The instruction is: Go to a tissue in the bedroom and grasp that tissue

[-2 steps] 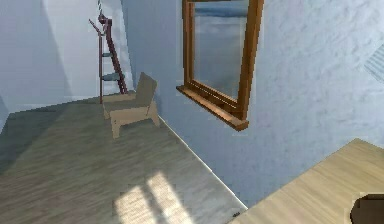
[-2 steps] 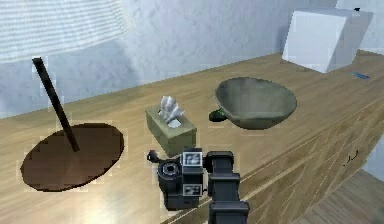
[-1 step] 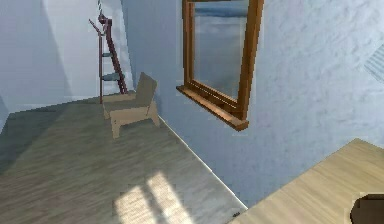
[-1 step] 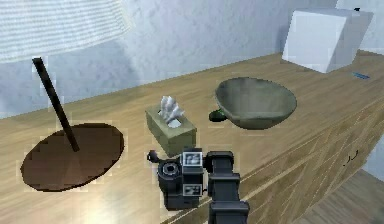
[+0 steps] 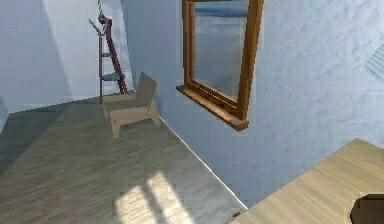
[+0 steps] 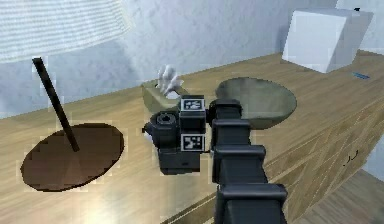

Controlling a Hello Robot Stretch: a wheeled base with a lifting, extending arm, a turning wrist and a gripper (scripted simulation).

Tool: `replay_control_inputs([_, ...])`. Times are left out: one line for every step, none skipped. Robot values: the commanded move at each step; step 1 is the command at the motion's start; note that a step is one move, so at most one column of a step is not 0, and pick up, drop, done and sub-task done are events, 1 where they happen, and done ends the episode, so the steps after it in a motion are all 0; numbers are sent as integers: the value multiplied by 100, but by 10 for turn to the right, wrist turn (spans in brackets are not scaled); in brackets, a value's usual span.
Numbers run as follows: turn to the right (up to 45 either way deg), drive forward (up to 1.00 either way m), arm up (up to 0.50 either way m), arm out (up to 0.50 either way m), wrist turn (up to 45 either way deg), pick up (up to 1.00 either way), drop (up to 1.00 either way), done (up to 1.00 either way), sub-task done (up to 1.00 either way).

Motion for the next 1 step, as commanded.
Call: replay_control_inputs([0, 0, 0, 0, 0, 0, 0, 100, 0])
